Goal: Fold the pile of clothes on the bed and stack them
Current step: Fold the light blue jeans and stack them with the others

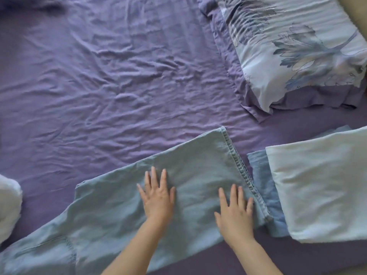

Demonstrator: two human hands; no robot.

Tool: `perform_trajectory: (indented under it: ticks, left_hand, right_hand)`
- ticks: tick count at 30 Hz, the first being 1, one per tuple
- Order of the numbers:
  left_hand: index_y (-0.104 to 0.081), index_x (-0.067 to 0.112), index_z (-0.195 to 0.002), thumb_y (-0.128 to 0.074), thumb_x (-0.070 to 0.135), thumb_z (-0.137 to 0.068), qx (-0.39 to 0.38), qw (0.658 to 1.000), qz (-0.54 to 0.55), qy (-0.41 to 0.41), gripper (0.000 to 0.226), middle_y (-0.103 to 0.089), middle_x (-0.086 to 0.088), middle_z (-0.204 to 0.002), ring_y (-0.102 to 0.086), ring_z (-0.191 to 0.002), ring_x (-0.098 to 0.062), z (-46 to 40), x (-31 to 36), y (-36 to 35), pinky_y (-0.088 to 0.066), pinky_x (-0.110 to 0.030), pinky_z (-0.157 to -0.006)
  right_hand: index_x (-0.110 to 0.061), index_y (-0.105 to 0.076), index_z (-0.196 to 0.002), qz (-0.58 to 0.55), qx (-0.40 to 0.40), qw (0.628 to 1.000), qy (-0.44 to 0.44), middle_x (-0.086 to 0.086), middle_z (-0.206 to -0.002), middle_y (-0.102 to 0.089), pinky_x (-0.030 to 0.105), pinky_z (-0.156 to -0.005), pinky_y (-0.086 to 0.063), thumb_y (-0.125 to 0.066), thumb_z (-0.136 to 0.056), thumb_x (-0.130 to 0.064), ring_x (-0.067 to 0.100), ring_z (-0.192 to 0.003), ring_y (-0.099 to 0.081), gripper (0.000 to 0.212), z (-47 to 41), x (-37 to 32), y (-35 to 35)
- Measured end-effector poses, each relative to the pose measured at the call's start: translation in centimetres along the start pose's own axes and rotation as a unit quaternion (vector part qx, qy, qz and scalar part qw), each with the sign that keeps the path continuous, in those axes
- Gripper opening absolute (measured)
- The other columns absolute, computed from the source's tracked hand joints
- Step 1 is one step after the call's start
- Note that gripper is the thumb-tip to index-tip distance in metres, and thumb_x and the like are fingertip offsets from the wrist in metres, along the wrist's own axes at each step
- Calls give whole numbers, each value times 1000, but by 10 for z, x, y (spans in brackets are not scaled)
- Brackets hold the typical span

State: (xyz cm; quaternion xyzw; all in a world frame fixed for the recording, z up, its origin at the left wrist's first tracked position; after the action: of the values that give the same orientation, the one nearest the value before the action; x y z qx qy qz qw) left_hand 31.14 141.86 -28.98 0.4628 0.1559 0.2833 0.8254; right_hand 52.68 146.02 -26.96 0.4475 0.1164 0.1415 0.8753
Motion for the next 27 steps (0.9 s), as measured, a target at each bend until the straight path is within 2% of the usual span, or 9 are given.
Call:
perform_trajectory:
  ticks: [3, 5, 7, 10, 13, 16, 18, 23, 27]
  left_hand:
    - [1, 37, -151, -29, 54, -98, -7, 999, -25, 38, 64, 10, 3, -161, 11, -148, -22, 7, -64, -3, 3, -53, -117]
    - [0, 37, -152, -27, 57, -97, -10, 998, -44, 53, 64, 7, 5, -161, 9, -148, -22, 7, -99, 2, 2, -53, -117]
    - [-4, 36, -152, -29, 57, -97, -1, 997, -27, 78, 64, 5, 3, -162, 8, -148, -22, 5, -132, 11, 3, -51, -117]
    - [-16, 30, -152, -37, 44, -99, 53, 989, 54, 125, 59, -1, -2, -162, 1, -148, -23, 2, -183, 29, -4, -47, -117]
    - [-29, 17, -149, -42, 34, -100, 116, 961, 142, 207, 54, -23, -12, -157, -18, -145, -27, -1, -242, 45, -15, -44, -114]
    - [-48, 17, -137, -46, 40, -98, 84, 929, 253, 257, 46, -54, -10, -135, -41, -127, -32, -13, -288, 43, -32, -39, -102]
    - [-62, 25, -122, -51, 44, -94, 49, 936, 261, 230, 35, -63, -2, -123, -47, -120, -29, -27, -296, 43, -37, -38, -96]
    - [-64, 21, -113, -40, 35, -100, 56, 952, 228, 196, 30, -62, -5, -121, -43, -121, -28, -64, -299, 50, -32, -38, -95]
    - [-61, 23, -113, -44, 36, -99, 103, 953, 188, 214, 26, -57, -4, -123, -40, -120, -27, -67, -295, 47, -32, -38, -92]
  right_hand:
    - [-26, -65, -123, 38, -23, 992, 122, 25, -133, -53, 66, -84, -47, -90, -45, -45, 46, -122, -51, 84, -7, -77, 2]
    - [-35, -33, -146, 64, -21, 975, 212, 18, -157, -14, 72, -104, -18, -66, -80, -50, 46, -143, -10, 76, -15, -131, -5]
    - [-34, -4, -151, 81, -55, 961, 260, 8, -159, 16, 68, -107, 5, -43, -94, -47, 40, -142, 20, 71, -26, -176, -19]
    - [-32, -2, -152, 113, -72, 933, 335, 4, -160, 13, 69, -106, 5, -43, -95, -47, 39, -143, 20, 71, -35, -240, -21]
    - [-33, -3, -152, 157, -107, 902, 387, 2, -160, 10, 68, -108, 0, -44, -97, -40, 38, -143, 18, 68, -38, -289, -21]
    - [-31, 0, -152, 142, -101, 909, 379, 2, -160, 11, 63, -111, -6, -42, -99, -36, 35, -144, 18, 69, -35, -325, -17]
    - [-31, 3, -152, 134, -91, 915, 371, 4, -160, 13, 62, -112, -6, -41, -99, -35, 35, -144, 19, 70, -27, -338, -23]
    - [-40, 21, -145, 148, -52, 924, 349, 5, -156, 27, 68, -108, -1, -37, -96, -51, 37, -139, 30, 77, -16, -349, -49]
    - [-42, 14, -147, 125, -69, 953, 267, 5, -158, 21, 71, -104, -6, -36, -89, -66, 34, -143, 20, 81, -43, -366, -53]
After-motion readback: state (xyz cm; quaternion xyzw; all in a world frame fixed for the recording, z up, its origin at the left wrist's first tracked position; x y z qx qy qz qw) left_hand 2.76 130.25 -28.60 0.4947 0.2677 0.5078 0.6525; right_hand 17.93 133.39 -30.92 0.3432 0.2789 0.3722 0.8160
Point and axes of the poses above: each hand's wrist, its own z-axis away from the middle knuckle, its own y-axis out of the back of the hand, x = y × z, the point moved 8 cm from there along -z, towards the middle knuckle
